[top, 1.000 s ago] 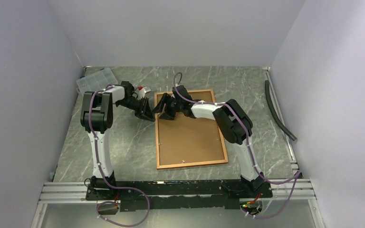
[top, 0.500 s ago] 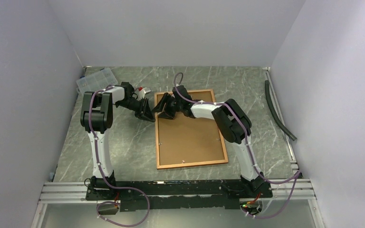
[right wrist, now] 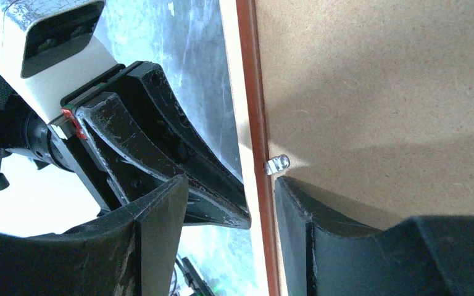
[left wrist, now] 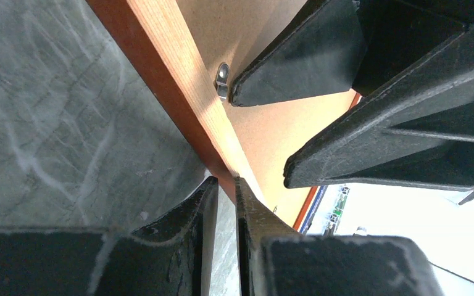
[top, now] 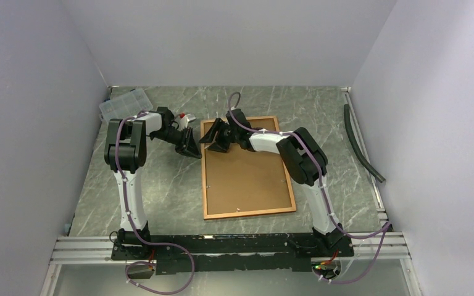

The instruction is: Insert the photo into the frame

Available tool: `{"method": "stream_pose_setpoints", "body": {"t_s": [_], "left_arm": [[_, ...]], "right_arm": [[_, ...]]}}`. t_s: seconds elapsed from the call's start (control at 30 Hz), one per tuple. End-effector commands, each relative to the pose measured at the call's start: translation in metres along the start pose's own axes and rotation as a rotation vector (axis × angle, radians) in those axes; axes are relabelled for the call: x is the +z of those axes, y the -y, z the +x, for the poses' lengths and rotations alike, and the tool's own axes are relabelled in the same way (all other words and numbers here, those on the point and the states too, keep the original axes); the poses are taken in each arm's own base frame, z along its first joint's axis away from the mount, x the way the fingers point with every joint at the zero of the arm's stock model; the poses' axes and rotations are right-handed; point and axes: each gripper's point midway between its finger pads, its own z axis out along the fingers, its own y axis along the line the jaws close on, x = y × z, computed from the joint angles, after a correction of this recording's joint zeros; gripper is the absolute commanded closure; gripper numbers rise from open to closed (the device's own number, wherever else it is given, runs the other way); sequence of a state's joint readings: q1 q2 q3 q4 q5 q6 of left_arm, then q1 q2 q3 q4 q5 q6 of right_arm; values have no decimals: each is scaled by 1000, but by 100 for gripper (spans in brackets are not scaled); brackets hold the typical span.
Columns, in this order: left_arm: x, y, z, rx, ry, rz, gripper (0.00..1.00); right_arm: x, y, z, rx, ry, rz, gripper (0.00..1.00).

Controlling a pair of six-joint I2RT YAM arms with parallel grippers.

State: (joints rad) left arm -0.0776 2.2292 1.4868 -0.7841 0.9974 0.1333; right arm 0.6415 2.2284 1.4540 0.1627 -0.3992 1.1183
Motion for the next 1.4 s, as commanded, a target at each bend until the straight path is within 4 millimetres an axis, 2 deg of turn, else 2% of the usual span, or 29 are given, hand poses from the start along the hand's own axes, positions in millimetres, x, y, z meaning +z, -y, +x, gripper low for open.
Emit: {"method": "stream_pose_setpoints", "body": {"t_s": [0.0, 0.33, 0.57, 0.67, 0.73, 0.8, 0.87, 0.93, 1.13, 1.23, 1.37], "left_arm": [[0, -5, 3, 43, -4, -60, 79], [-1, -5, 2, 43, -4, -57, 79], [-3, -3, 4, 46, -6, -54, 79], [-9, 0, 3, 42, 0, -43, 79], [-15, 3, 4, 58, 2, -46, 78], [-19, 4, 8, 76, -6, -56, 77], [-22, 6, 12, 107, -15, -69, 77], [-24, 4, 19, 133, -31, -99, 76], [-25, 0, 43, 200, -84, -178, 76], [-18, -1, 58, 237, -126, -222, 76], [-4, 0, 76, 325, -191, -287, 74]], "right_arm": [[6, -2, -8, -19, 24, 5, 42], [12, -5, -7, 0, 15, -6, 43], [4, -20, -8, -17, 21, -32, 43], [-9, -34, -12, -42, 28, -52, 40], [-30, -46, -24, -75, 59, -61, 35], [-56, -50, -44, -97, 114, -46, 27], [-85, -42, -68, -130, 174, 7, 18], [-117, -22, -92, -128, 228, 83, 2], [-213, 70, -161, -70, 433, 381, 0], [-235, 106, -175, -23, 469, 444, 0], [-235, 138, -176, 29, 451, 475, 0]]}}
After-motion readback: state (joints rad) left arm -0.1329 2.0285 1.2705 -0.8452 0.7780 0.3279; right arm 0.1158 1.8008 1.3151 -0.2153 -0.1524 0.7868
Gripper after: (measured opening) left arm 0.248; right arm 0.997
